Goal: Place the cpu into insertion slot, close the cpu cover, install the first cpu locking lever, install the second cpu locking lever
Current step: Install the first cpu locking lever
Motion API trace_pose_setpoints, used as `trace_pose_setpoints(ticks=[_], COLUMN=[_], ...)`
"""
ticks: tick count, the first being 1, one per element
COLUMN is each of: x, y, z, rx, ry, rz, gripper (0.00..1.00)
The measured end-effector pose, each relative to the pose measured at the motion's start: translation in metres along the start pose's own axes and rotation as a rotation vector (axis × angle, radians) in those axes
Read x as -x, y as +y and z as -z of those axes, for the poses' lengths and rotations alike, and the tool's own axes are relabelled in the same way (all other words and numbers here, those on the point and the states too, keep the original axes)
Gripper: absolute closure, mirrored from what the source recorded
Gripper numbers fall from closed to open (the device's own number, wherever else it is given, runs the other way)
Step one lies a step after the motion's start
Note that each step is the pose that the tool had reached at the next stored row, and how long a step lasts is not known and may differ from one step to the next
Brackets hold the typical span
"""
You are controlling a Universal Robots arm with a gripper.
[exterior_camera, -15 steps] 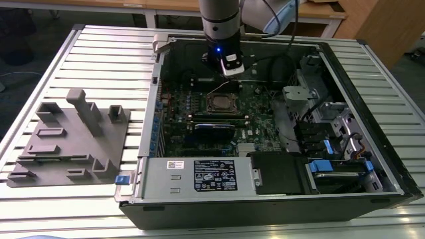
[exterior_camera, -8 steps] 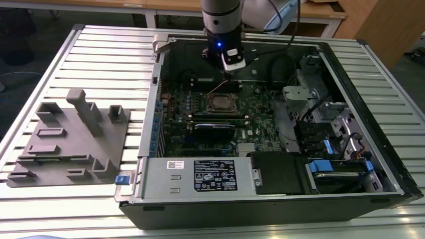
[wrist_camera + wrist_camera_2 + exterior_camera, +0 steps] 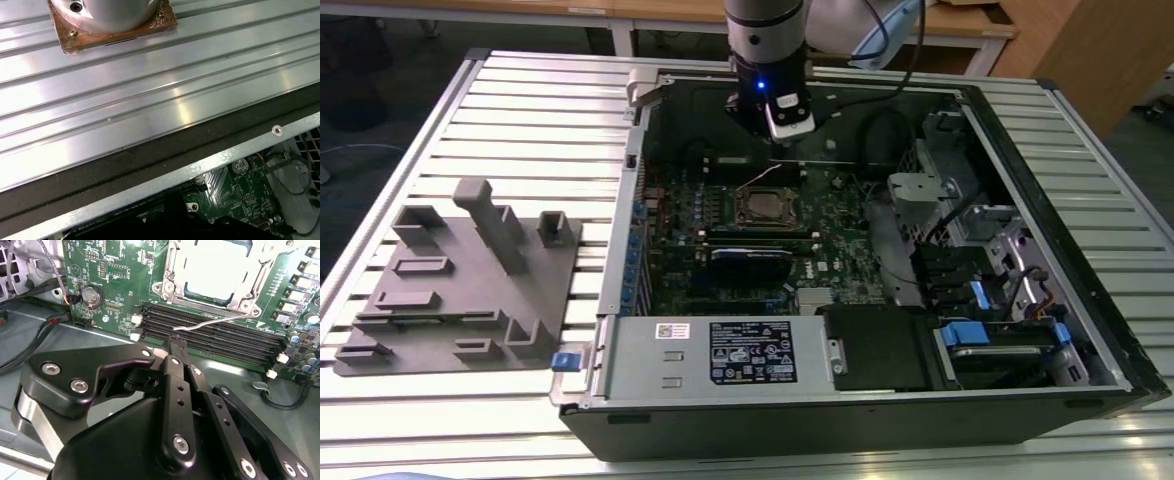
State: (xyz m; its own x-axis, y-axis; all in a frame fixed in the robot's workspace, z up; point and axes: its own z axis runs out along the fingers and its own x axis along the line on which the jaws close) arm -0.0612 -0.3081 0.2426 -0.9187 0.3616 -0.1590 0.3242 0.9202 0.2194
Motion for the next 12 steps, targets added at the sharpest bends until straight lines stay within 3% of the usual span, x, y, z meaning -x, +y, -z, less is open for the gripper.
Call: trace_pose_setpoints(ticks=[12], x=[-0.0016], y=[-0.0030], z=[-0.0008], rx=[0.0001], ry=[-0.0002], rz=[0.000], gripper=[0.89])
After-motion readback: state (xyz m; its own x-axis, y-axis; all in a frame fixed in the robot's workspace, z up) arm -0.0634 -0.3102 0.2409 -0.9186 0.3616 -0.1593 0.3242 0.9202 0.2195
